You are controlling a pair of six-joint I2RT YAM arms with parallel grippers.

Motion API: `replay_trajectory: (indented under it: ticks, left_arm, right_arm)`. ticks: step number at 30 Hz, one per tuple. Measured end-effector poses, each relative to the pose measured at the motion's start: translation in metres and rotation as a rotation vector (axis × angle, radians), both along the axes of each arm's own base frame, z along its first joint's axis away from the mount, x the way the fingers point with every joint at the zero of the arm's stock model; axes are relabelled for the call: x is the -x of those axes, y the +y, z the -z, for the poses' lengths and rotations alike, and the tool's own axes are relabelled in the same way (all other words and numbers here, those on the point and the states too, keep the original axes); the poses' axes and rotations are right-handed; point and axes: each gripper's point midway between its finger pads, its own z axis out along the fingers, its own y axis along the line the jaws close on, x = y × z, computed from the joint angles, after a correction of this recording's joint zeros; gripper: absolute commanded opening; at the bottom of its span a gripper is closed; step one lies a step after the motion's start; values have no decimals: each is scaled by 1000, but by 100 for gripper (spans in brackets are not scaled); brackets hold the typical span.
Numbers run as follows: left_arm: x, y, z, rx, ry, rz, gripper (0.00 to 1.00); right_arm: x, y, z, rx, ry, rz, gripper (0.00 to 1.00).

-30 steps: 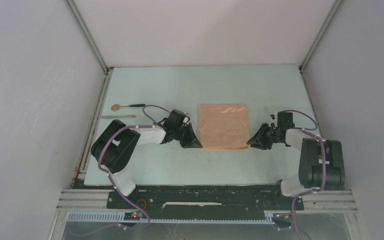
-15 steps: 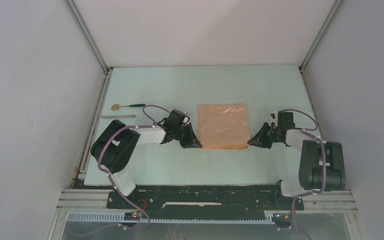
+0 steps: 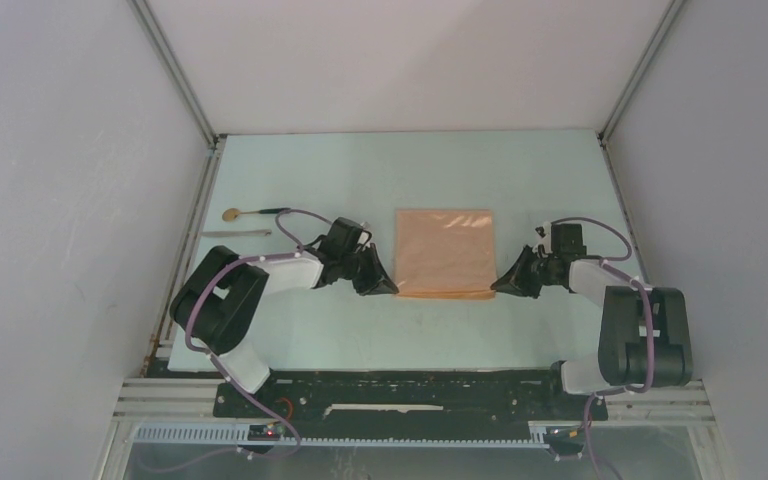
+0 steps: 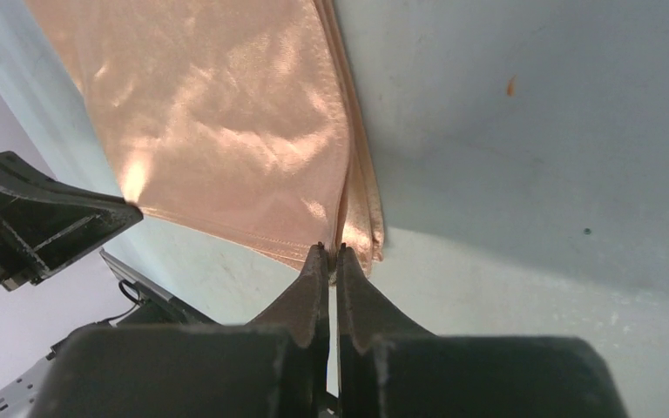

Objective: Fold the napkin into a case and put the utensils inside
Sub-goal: Smooth out the square-folded napkin at the center of the board.

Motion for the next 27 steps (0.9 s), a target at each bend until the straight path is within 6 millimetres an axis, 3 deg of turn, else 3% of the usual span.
replay_trajectory:
  ticks: [6,20,23,27]
  left_arm:
    - [8,10,12,-25,28,-4,0]
    - [7,13,13,-24,30,-7,0]
    - [7,13,13,-24,30,-7,3]
    - [8,12,12,-19,32,-3,15]
  right_arm:
    - [3,7,0,-1,1,-27,0]
    - [5,10,6,0,21,-38,1]
    - [5,10,8,3,27,-37,6]
    - [6,8,9,15,32,-33,24]
